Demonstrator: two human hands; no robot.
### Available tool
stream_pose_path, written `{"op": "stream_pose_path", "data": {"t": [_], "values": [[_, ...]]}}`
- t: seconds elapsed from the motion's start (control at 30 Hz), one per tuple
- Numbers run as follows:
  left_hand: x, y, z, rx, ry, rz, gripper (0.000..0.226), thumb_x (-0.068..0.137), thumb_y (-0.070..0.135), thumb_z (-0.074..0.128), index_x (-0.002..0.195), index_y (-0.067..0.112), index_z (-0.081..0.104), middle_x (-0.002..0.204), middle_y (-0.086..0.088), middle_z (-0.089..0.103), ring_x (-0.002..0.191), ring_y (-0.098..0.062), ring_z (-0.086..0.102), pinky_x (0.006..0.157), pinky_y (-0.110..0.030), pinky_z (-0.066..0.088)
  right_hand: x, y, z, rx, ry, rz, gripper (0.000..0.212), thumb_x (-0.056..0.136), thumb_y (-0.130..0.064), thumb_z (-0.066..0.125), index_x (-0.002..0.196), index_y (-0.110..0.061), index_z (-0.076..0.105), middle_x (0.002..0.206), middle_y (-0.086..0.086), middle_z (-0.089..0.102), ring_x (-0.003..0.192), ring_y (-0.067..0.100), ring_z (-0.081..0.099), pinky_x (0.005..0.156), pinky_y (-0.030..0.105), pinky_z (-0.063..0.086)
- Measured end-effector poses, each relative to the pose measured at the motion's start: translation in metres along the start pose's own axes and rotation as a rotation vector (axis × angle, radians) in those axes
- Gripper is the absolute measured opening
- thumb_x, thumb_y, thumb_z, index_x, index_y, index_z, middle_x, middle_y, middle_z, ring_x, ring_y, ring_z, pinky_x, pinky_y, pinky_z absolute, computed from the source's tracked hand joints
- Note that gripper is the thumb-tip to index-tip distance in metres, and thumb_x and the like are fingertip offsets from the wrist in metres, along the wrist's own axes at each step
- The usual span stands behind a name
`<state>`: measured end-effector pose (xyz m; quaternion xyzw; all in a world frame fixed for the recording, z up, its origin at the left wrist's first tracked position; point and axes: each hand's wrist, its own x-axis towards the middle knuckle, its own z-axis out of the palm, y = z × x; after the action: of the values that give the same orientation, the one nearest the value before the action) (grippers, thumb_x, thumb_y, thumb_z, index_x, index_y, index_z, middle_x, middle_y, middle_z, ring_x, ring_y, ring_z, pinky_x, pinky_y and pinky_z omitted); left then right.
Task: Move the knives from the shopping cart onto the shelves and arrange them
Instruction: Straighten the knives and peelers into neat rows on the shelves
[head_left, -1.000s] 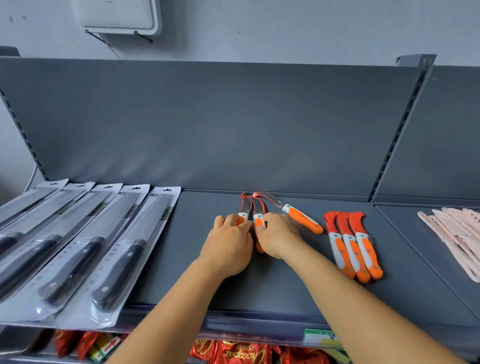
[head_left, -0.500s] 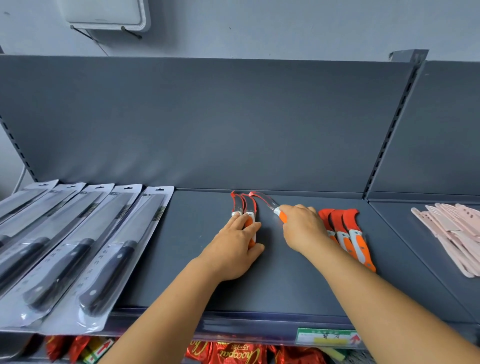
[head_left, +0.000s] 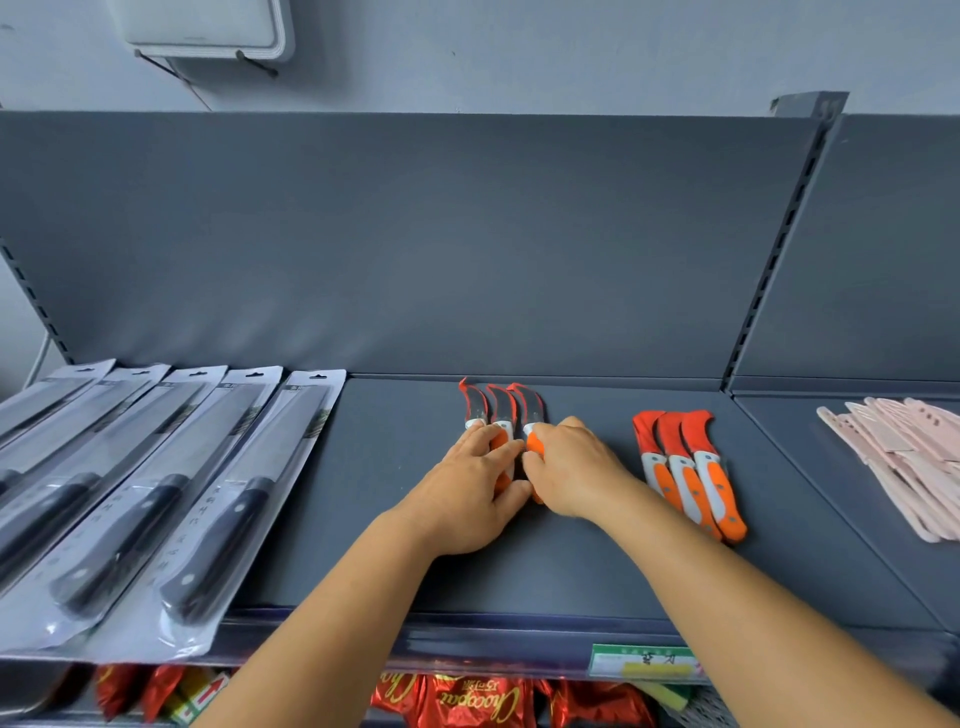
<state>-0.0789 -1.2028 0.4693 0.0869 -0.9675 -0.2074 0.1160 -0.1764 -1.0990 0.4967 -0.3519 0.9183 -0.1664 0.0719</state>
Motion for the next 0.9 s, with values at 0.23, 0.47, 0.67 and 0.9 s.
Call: {"op": "stream_pose_path", "data": {"t": [0.23,0.47,0.67,0.9], "values": [[0.001,-0.001,-0.003,0.046,-0.017,-0.002,0.050,0.096,0.039,0.049,0.140,0.017,0.041,0.147,0.001,0.030,0.139,-0.017,0.024,0.110,-0.029,0.031,-0.001,-0.004,-0.003,0.022,-0.013,0.035,0.043,0.099,-0.036,0.040,0.139,-0.020,0.044,0.135,0.010,0.038,0.115,0.031,0.052,0.091,0.035,0.044],[0.003,0.020,-0.010,0.174,-0.011,0.034,0.070,0.094,0.049,0.047,0.150,0.016,0.022,0.158,-0.001,0.016,0.148,-0.020,0.001,0.119,-0.034,0.013,-0.017,0.008,-0.018,-0.033,0.067,0.021,0.046,0.100,-0.040,0.035,0.138,-0.014,0.043,0.143,0.008,0.037,0.129,0.027,0.040,0.099,0.036,0.038],[0.016,0.078,0.001,0.272,-0.058,0.125,0.062,0.096,0.042,0.046,0.149,0.021,0.024,0.155,-0.002,0.020,0.145,-0.019,0.012,0.114,-0.035,0.014,-0.041,0.058,-0.038,-0.151,0.088,0.056,0.042,0.099,-0.028,0.039,0.139,-0.019,0.041,0.148,-0.001,0.033,0.136,0.022,0.025,0.107,0.036,0.029],[0.030,0.132,0.043,0.216,-0.194,0.107,0.044,0.096,0.039,0.044,0.132,0.014,0.045,0.140,-0.010,0.041,0.130,-0.030,0.037,0.105,-0.040,0.036,-0.053,0.121,-0.043,-0.116,-0.020,0.078,0.025,0.099,-0.027,0.034,0.113,-0.017,0.052,0.128,0.004,0.044,0.122,0.027,0.035,0.097,0.036,0.036]]}}
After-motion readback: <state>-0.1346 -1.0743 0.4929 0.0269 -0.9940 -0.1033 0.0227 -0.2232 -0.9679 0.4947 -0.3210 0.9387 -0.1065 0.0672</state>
